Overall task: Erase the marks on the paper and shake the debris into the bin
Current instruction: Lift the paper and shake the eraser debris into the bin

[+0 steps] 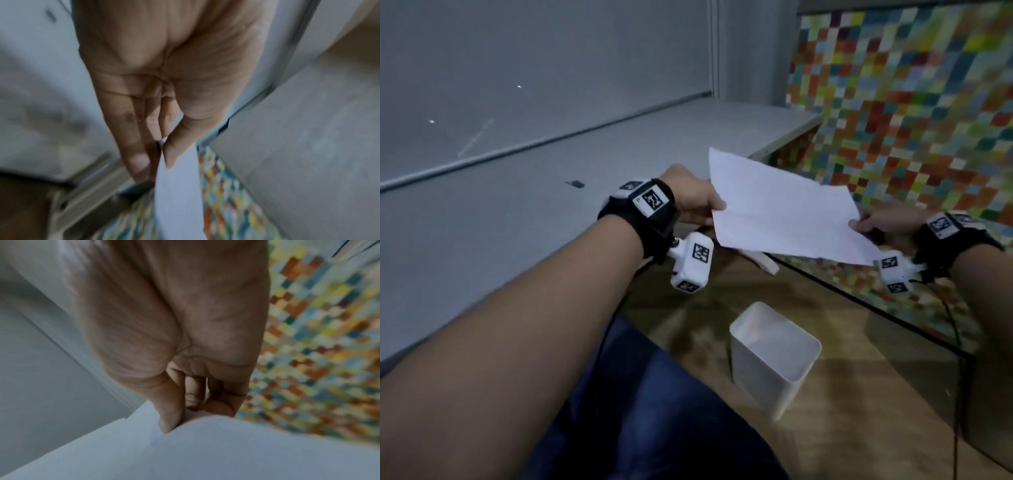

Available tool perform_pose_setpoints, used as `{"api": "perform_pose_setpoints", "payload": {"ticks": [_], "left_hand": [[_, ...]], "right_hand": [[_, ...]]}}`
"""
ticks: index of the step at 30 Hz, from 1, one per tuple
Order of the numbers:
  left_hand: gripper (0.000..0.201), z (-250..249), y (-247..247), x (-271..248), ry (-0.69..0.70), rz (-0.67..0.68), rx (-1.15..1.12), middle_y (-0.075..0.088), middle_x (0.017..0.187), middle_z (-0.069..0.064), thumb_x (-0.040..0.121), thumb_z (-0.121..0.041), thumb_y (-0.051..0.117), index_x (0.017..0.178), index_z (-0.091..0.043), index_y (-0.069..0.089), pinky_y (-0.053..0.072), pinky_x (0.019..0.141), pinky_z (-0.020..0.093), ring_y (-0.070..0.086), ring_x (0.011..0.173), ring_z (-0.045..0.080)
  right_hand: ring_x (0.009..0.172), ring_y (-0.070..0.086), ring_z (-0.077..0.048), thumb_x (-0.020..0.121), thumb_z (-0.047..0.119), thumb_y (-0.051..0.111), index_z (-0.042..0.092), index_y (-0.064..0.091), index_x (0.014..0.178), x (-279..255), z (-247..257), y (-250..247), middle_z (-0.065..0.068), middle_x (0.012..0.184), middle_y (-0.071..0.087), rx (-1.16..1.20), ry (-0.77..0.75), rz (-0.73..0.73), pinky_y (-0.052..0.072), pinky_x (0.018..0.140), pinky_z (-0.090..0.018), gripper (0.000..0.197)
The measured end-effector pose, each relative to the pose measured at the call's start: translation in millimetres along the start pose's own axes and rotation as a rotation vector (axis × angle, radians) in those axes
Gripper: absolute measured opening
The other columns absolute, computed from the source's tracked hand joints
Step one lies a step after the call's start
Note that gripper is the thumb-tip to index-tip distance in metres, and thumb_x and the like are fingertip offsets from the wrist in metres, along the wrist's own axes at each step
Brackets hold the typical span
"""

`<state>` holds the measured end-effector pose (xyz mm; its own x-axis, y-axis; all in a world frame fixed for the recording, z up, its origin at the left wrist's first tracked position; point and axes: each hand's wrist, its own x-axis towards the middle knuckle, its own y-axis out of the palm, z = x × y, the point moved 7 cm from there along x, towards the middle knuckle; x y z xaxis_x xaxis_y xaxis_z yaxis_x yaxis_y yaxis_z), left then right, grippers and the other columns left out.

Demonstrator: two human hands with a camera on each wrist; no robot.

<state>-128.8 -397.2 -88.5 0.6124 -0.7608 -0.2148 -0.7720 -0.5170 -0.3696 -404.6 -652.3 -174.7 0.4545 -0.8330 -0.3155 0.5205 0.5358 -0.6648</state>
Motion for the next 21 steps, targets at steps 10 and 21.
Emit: {"api": "perform_pose_setpoints", "payload": {"ticks": [10, 21], "left_hand": [[0.031, 40, -300, -74, -0.112, -0.523, -0.058, 0.075, 0.091, 0.013, 0.083, 0.000, 0.087, 0.108, -0.003, 0.069, 0.065, 0.063, 0.029, 0.073, 0.075, 0.021], [0.030, 179, -413, -192, -0.525, -0.764, 0.138, 0.066, 0.063, 0.014, 0.078, -0.012, 0.094, 0.067, -0.003, 0.069, 0.047, 0.059, 0.033, 0.056, 0.049, 0.023]], "right_hand": [[0.063, 0.061, -0.019, 0.096, 0.001, 0.071, 0.001, 0.063, 0.083, -14, 318, 97, -0.007, 0.064, 0.061, 0.188, -0.546, 0.176, 0.054, 0.057, -0.022, 0.016], [0.065, 0.065, -0.022, 0.083, 0.014, 0.089, -0.004, 0.077, 0.085, -48, 474, 313, -0.013, 0.072, 0.073, -0.309, -0.774, 0.266, 0.057, 0.073, -0.033, 0.022]]}}
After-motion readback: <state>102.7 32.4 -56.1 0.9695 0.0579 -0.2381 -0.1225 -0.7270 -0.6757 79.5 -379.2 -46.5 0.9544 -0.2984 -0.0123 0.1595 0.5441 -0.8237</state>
